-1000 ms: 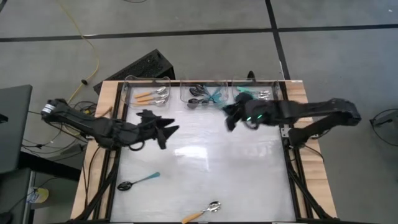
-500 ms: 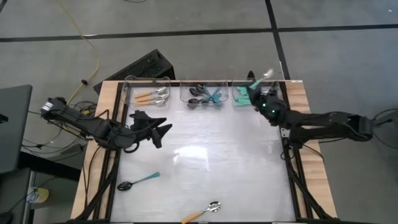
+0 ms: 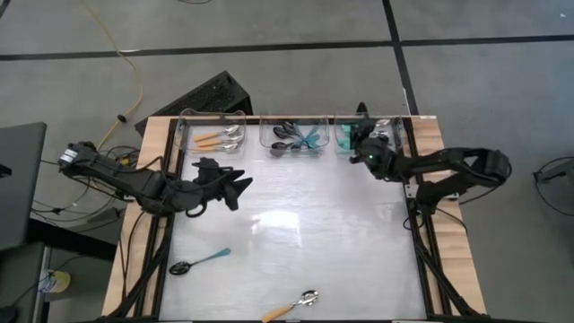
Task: Sort silverware by color (type)
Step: Put the light green spoon into the right transparent bin, then put the blue spoon into the middle transparent bin
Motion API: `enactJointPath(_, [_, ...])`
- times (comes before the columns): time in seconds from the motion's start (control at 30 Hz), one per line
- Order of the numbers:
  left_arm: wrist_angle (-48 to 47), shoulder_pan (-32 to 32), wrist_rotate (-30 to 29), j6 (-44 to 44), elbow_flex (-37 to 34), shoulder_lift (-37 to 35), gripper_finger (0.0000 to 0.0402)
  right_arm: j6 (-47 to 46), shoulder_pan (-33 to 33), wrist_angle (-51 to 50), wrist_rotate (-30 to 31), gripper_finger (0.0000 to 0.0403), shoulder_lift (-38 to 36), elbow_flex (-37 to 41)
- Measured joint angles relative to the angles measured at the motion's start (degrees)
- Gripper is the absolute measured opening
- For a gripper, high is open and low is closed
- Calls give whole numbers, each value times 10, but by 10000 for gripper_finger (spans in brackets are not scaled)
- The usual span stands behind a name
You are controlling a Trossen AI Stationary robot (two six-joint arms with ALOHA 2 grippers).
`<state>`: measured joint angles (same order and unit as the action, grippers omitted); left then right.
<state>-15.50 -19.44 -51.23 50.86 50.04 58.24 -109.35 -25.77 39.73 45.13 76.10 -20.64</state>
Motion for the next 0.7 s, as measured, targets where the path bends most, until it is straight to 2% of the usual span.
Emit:
enactJointPath(0.07, [0,-1,12,4,0,0,222,-37,0,0,-6,94,18,-3])
enactJointPath(0.17, [0,-2,28,5,0,0,222,-68,3,2,-16,147,31,-3])
enactJointPath(0.4, [0,-2,30,4,0,0,222,-30,3,56,-14,260,38,-3])
enactJointPath(0.57, [0,-2,28,-3,0,0,222,-27,4,151,-14,285,38,-7])
enactJointPath(0.7, [0,-1,25,-12,0,0,222,30,13,222,-15,286,37,-40])
